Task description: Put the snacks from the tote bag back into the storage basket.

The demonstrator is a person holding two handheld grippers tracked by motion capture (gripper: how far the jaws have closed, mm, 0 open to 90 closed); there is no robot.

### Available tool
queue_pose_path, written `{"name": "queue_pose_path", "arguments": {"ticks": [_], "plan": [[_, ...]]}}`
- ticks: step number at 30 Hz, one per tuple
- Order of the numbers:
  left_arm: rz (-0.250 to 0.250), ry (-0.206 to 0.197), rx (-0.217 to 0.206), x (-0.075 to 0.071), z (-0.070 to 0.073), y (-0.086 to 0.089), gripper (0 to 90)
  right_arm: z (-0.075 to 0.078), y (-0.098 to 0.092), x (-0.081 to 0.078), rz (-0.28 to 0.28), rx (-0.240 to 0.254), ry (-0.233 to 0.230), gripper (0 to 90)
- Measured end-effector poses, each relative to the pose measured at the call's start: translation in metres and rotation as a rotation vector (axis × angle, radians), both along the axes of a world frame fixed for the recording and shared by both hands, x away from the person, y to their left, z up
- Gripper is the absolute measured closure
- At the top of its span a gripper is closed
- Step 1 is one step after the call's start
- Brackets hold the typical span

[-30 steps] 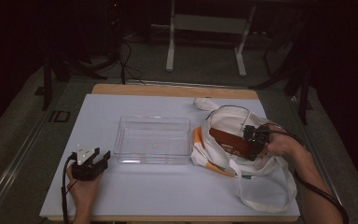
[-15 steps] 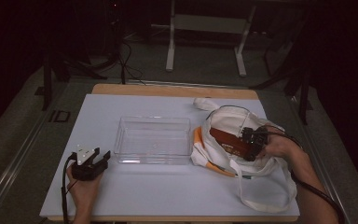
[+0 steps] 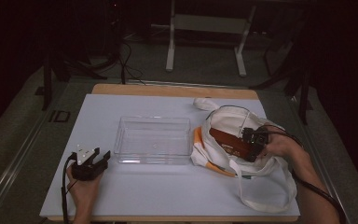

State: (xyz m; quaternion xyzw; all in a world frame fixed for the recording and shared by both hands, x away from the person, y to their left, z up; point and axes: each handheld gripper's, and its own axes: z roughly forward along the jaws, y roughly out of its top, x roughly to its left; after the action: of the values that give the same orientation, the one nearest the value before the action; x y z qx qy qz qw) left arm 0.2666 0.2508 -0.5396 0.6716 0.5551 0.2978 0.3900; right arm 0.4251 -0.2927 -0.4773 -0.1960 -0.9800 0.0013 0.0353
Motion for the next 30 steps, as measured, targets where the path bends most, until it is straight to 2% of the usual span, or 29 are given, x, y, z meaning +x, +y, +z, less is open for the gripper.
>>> {"name": "queue_pose_path", "arguments": {"ticks": [7,30], "plan": [[0.001,-0.001,0.001,0.000,0.000,0.000,52.9,0.006,-0.003,-0.002,0.012,0.016,-0.003,43.1],[0.002,-0.002,0.000,0.000,0.000,0.000,53.0,0.034,-0.013,-0.008,0.004,0.071,-0.045,43.1]]}}
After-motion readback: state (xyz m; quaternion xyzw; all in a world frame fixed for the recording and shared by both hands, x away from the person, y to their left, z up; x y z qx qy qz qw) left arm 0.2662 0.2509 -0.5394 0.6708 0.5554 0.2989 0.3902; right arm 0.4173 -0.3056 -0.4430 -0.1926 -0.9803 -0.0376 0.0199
